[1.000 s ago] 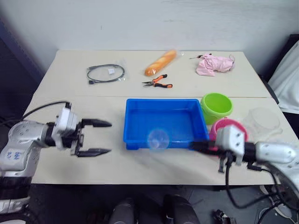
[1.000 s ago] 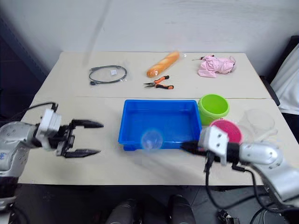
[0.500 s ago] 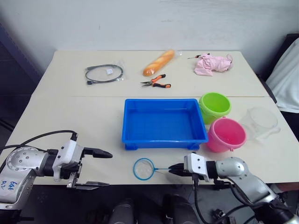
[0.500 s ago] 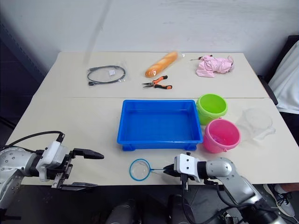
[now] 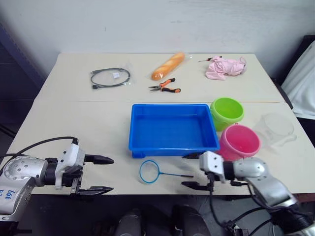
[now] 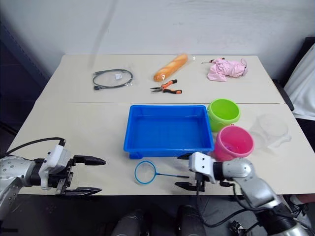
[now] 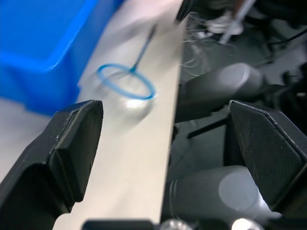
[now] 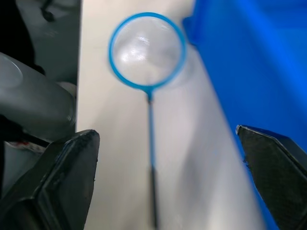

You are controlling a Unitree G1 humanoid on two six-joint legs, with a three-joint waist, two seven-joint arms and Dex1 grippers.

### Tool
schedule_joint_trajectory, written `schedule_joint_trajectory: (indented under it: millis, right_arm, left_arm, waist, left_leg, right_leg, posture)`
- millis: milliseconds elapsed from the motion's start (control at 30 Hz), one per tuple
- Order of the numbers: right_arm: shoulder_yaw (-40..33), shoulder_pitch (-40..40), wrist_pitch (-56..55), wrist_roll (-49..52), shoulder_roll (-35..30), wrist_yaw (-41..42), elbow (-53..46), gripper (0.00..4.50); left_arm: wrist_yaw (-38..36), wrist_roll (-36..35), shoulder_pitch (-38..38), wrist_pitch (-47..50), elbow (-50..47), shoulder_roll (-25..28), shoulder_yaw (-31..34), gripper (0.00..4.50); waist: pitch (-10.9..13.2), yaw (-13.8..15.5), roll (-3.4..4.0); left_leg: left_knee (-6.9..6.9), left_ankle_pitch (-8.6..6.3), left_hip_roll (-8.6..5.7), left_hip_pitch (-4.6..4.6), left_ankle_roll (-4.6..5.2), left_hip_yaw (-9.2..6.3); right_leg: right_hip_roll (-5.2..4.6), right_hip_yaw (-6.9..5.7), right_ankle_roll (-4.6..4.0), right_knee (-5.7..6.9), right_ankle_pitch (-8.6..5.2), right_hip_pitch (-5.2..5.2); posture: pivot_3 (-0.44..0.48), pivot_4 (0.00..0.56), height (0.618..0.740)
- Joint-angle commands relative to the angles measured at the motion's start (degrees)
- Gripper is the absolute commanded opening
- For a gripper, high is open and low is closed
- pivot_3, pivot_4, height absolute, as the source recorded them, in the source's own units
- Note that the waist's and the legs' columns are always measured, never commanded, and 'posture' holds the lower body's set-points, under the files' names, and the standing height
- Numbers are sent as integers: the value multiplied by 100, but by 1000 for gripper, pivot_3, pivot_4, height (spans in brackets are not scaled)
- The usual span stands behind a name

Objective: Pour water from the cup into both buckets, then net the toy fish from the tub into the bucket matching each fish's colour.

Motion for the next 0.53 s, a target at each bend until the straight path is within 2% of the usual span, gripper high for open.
schedule_joint_trajectory:
  millis: [33, 133, 233, 300, 333, 400, 533]
  right_arm:
    - [-1180, 765, 197, 923, -380, 189, -1133, 4466]
    - [-2084, 1293, 80, 1515, -445, 323, -1489, 4466]
    - [-3639, 1964, -77, 1784, -528, 642, -1310, 4466]
    - [-4214, 2296, -142, 1890, -612, 994, -1133, 4466]
    - [-4459, 2482, -181, 1940, -598, 1146, -1030, 4466]
    - [-4713, 2963, -1023, 1440, -617, 1705, -518, 4466]
    - [-4863, 2872, -1169, 1441, -514, 1489, -51, 4466]
  left_arm:
    - [420, 429, 278, -655, 390, -224, 325, 4500]
    - [582, 642, 380, -1207, 785, -404, 451, 4500]
    - [842, 934, 290, -1721, 1259, -604, 373, 4500]
    - [895, 1116, 158, -1985, 1491, -641, 225, 4500]
    - [905, 1222, 62, -2140, 1631, -652, 140, 4500]
    - [951, 1333, -166, -2349, 1870, -702, 17, 4500]
    - [955, 1400, -250, -2652, 2236, -612, 72, 4500]
  waist:
    - [0, 14, -1]
    - [-3, 30, -6]
    - [-6, 34, -11]
    - [-7, 78, -9]
    - [-8, 84, -11]
    - [-10, 151, -15]
    - [-11, 133, -13]
  left_leg:
    - [-2, -2, 2, 1, -3, 0]
    - [-8, -3, 5, 2, -4, -1]
    - [-2, -5, 7, 6, 3, 0]
    - [-2, -24, 5, 8, 36, 0]
    - [-3, -26, 5, 10, 39, 2]
    - [-3, -27, 9, 10, 37, 0]
    - [-4, -27, 9, 10, 36, 5]
  right_leg:
    - [1, -3, -7, -1, -4, 0]
    - [4, -8, -10, -1, -6, 1]
    - [4, -7, -6, -9, -4, 13]
    - [1, -3, -4, -11, -2, 14]
    - [1, -1, -4, -11, -3, 13]
    - [3, -5, -5, -12, -3, 12]
    - [3, 0, -6, -13, -3, 10]
  posture:
    - [0, 150, 740]
    - [0, 150, 740]
    - [0, 150, 740]
    - [0, 150, 740]
    - [0, 150, 740]
    - [0, 150, 740]
    - [0, 150, 740]
